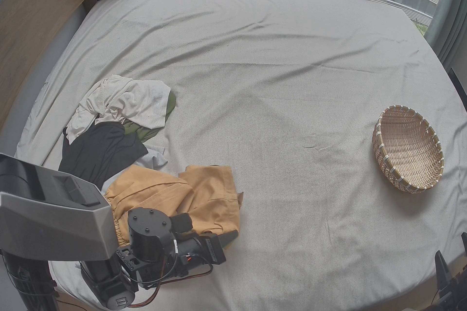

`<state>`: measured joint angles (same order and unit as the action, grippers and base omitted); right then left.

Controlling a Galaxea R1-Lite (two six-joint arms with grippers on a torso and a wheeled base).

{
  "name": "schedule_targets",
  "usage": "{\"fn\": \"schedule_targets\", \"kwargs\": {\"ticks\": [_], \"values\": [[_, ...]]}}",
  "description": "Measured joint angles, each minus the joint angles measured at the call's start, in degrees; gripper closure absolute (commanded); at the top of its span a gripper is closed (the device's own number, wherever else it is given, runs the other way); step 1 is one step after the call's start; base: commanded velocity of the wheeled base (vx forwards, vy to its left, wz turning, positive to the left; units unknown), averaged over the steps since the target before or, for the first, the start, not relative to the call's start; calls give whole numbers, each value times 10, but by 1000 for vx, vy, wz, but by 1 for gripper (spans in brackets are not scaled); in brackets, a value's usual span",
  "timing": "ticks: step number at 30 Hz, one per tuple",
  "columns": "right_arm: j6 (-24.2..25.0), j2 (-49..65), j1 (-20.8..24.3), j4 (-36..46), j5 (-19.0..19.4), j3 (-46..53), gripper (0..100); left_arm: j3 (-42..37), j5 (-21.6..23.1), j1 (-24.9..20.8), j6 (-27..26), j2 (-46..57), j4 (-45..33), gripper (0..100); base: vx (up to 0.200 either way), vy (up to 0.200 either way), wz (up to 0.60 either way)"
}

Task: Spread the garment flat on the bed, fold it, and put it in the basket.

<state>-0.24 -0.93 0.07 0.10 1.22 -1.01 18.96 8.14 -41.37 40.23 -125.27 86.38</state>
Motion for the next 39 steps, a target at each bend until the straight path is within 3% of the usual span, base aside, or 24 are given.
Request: {"fn": "schedule_targets", "kwargs": {"ticks": [16,34,35,39], "values": [[0,0,1,0,0,0,0,66,-3,-76,12,-45,0,100,0,0,0],[0,0,1,0,0,0,0,84,-6,-103,13,-63,3,100,0,0,0],[0,0,1,0,0,0,0,84,-6,-103,13,-64,4,0,0,0,0],[1,0,1,0,0,0,0,82,-6,-104,13,-68,5,0,0,0,0]]}}
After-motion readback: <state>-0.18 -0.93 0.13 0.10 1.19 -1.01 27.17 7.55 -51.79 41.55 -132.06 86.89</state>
